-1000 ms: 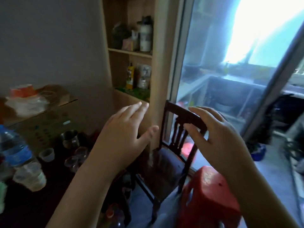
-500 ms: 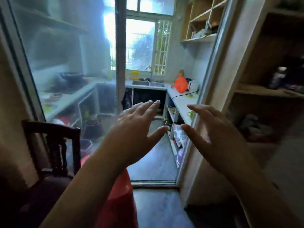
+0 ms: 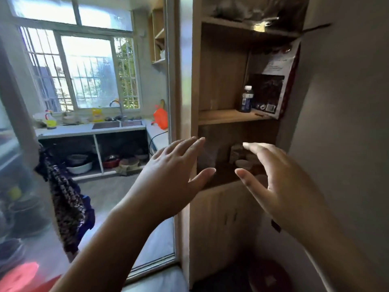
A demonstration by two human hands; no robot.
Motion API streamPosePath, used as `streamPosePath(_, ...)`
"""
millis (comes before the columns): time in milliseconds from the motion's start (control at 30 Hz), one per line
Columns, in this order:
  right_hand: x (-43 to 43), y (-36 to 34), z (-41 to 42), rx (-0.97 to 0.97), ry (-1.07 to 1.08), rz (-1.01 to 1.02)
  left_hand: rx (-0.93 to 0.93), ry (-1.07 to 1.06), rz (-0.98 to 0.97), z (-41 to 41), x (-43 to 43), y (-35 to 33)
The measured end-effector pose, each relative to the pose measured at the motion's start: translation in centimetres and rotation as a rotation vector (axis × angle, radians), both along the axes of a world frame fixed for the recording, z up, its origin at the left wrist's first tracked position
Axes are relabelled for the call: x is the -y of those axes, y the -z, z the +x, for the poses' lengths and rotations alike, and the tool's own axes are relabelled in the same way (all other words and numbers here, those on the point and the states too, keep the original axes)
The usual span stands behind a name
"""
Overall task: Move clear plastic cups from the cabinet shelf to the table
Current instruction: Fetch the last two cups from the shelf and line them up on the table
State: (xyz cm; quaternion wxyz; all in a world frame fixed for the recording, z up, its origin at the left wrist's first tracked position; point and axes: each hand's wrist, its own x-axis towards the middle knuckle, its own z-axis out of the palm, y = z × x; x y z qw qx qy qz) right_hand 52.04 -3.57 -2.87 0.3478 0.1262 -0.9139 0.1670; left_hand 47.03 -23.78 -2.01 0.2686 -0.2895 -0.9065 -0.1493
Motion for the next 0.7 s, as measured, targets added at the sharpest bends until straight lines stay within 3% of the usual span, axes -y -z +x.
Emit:
streamPosePath(200,-5.5,1.6,-6.7,0.019,0.049,0.002,-0.029,0.047,0.009,-8.9,-5.3,0.6)
streamPosePath(467,-10.2,-1.0,-22.7,-0.008,0.085,0.027,-0.046,0.050,0.015,-24.0,-10.1,-0.8)
streamPosePath(700,-13.8,-0.2,-32.8,0.017,0.014,-0.031,-0.041,0.048,0.008,-32.8,-14.2,-0.9)
